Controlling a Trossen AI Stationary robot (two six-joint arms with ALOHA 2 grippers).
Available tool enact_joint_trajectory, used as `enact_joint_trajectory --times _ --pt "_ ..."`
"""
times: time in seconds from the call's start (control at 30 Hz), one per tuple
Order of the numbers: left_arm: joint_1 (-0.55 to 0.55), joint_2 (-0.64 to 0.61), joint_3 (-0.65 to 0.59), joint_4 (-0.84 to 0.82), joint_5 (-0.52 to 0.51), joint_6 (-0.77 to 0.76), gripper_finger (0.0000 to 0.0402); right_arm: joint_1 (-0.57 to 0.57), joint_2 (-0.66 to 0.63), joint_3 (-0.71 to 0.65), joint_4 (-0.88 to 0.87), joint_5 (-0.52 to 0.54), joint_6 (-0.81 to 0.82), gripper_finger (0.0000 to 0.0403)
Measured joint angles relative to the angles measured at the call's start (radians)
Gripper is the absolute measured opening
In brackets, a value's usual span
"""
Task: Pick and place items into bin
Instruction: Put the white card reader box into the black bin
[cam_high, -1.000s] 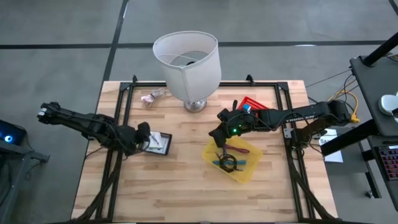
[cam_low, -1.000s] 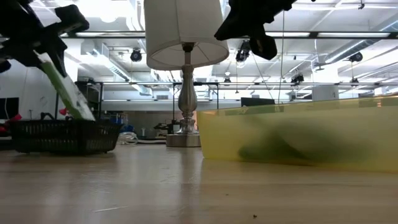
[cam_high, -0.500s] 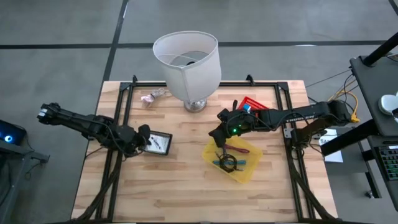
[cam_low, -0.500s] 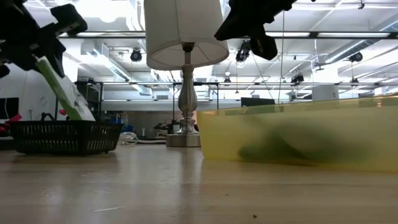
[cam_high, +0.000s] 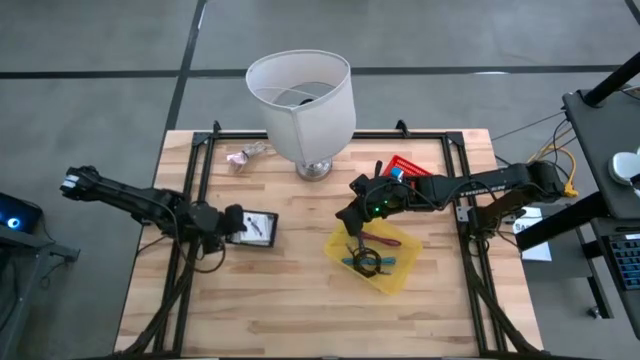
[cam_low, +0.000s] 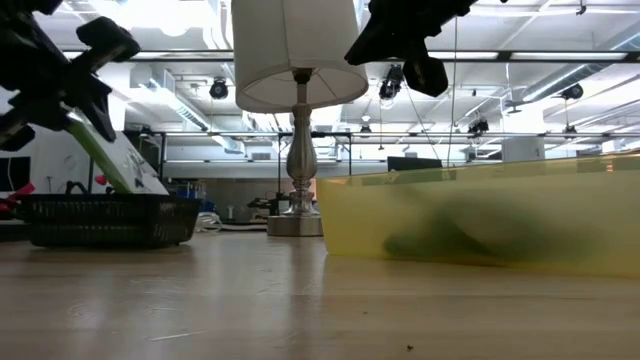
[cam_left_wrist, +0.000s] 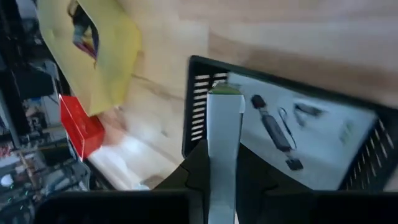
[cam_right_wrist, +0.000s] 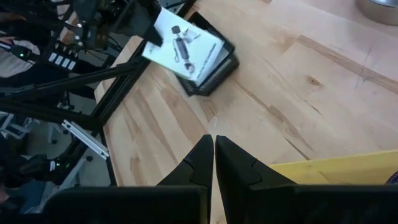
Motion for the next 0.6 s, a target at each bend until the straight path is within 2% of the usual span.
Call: enact_joint_trajectory --times 0.17,0.43,0.6 --pt "0.000 0.016 -0.032 -0.001 -0.066 -0.015 0.0068 0.000 0.000 0.000 0.001 0.000 0.000 0.0009" --pt "0.000 0.042 -0.040 -0.001 -0.071 -0.020 0.0162 0.000 0.000 0.000 0.004 0.000 0.000 0.0009" --pt "0.000 0.047 -0.021 -0.014 -0.153 -0.133 0.0214 0.000 0.000 0.000 0.003 0.000 0.000 0.0009"
